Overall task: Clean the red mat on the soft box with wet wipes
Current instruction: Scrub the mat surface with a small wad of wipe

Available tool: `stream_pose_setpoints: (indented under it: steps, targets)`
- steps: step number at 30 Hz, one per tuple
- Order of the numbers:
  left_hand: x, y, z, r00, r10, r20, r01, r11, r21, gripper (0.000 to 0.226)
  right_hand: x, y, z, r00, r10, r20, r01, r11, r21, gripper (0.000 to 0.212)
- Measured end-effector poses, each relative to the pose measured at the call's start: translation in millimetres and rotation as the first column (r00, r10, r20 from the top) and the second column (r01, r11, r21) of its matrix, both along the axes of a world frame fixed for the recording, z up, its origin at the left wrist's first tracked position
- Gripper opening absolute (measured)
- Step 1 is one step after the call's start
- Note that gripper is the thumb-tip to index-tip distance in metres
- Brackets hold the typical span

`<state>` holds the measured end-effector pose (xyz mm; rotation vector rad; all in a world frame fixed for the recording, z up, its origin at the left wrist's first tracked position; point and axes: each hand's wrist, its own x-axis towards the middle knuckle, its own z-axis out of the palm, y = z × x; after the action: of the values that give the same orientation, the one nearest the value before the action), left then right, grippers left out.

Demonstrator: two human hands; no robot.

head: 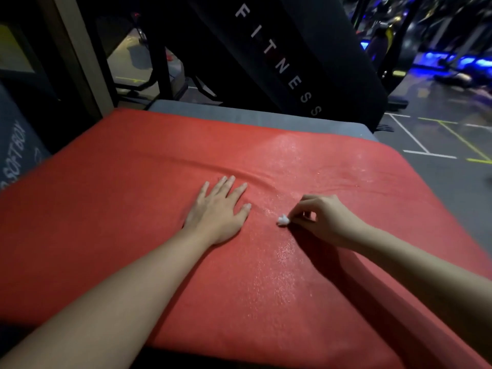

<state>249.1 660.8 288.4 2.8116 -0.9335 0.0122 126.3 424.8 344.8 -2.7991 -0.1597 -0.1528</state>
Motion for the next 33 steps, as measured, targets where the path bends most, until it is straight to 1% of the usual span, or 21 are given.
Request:
stream_pose_setpoints:
  steps: [3, 5, 7, 9, 10, 12, 14, 16, 18, 20, 22, 24, 26, 27, 28, 29, 31, 33]
  targets:
    - [-2.2, -0.8, 0.6, 1.000, 0.008, 0.015, -0.008, 1.000, -0.016, 0.063, 9.7, 2.9, -18.3, 0.972, -0.163, 0.171, 0.150, 0.985, 0.085, 0.002]
    - [-3.2, -1.3, 2.3, 1.000, 0.009, 0.019, -0.009, 1.000, -0.012, 0.062, 10.1, 11.1, -21.4, 0.956, -0.222, 0.191, 0.204, 0.973, 0.110, 0.002]
    - [-7.9, 0.7, 5.0, 1.000, 0.010, 0.023, -0.010, 1.000, -0.015, 0.060, 1.6, 15.8, -12.0, 0.975, -0.202, 0.091, 0.197, 0.979, 0.060, 0.006]
    - [-15.5, 3.7, 10.6, 1.000, 0.017, 0.025, -0.016, 1.000, -0.022, 0.056, -20.2, 20.5, 1.7, 0.989, -0.141, -0.036, 0.140, 0.990, -0.020, 0.012]
    - [-19.6, 4.8, 15.1, 0.999, 0.006, 0.039, -0.006, 1.000, -0.004, 0.053, -33.5, 24.2, 6.2, 0.989, -0.120, -0.083, 0.118, 0.993, -0.027, 0.012]
    - [-30.0, 5.4, 24.2, 0.995, -0.024, 0.094, 0.020, 0.998, 0.053, 0.051, -61.0, 34.6, 7.4, 0.992, -0.072, -0.102, 0.071, 0.997, -0.011, 0.009]
    - [-42.6, 6.2, 34.1, 0.995, -0.023, 0.101, 0.017, 0.998, 0.061, 0.053, -75.0, 41.7, 2.4, 0.995, -0.070, -0.067, 0.070, 0.997, 0.008, 0.008]
    - [-54.8, 9.5, 40.9, 0.999, 0.006, 0.052, -0.009, 0.999, 0.046, 0.055, -73.0, 44.0, 0.5, 0.990, -0.143, 0.006, 0.143, 0.989, 0.036, 0.013]
    - [-70.1, 13.4, 40.2, 1.000, 0.017, -0.009, -0.017, 0.998, 0.053, 0.056, -64.8, 46.8, -5.5, 0.972, -0.199, 0.124, 0.198, 0.980, 0.020, 0.015]
    - [-83.7, 14.8, 35.2, 0.998, 0.021, -0.052, -0.017, 0.997, 0.074, 0.055, -61.2, 52.8, -13.3, 0.966, -0.204, 0.160, 0.207, 0.978, -0.003, 0.015]
    - [-93.9, 15.2, 33.1, 0.995, 0.033, -0.096, -0.025, 0.997, 0.077, 0.053, -66.5, 59.9, -10.0, 0.977, -0.190, 0.092, 0.191, 0.982, -0.004, 0.013]
    - [-104.0, 17.9, 31.7, 0.993, 0.055, -0.108, -0.046, 0.996, 0.080, 0.053, -82.5, 65.6, 5.1, 0.988, -0.139, -0.070, 0.139, 0.990, -0.001, 0.009]
    - [-113.2, 24.2, 31.4, 0.991, 0.071, -0.114, -0.061, 0.994, 0.092, 0.054, -105.7, 72.5, 17.9, 0.971, -0.039, -0.237, 0.050, 0.998, 0.041, 0.008]
    - [-117.1, 28.6, 31.4, 0.990, 0.086, -0.113, -0.075, 0.992, 0.100, 0.055, -117.6, 76.5, 20.3, 0.961, 0.002, -0.277, 0.018, 0.997, 0.070, 0.009]
    - [-120.7, 33.5, 31.2, 0.988, 0.108, -0.109, -0.095, 0.989, 0.112, 0.056, -127.1, 79.8, 19.2, 0.963, 0.021, -0.268, 0.004, 0.996, 0.092, 0.010]
    - [-123.7, 38.2, 31.3, 0.986, 0.132, -0.106, -0.119, 0.985, 0.121, 0.058, -132.9, 82.5, 15.9, 0.978, 0.010, -0.209, 0.012, 0.994, 0.105, 0.011]
    - [-128.2, 46.0, 31.7, 0.980, 0.167, -0.106, -0.153, 0.979, 0.131, 0.062, -136.2, 87.6, 6.1, 0.997, -0.079, -0.024, 0.082, 0.989, 0.127, 0.011]
    - [-133.9, 52.4, 31.7, 0.976, 0.187, -0.110, -0.172, 0.976, 0.135, 0.064, -135.0, 93.5, -0.4, 0.985, -0.154, 0.080, 0.141, 0.980, 0.140, 0.013]
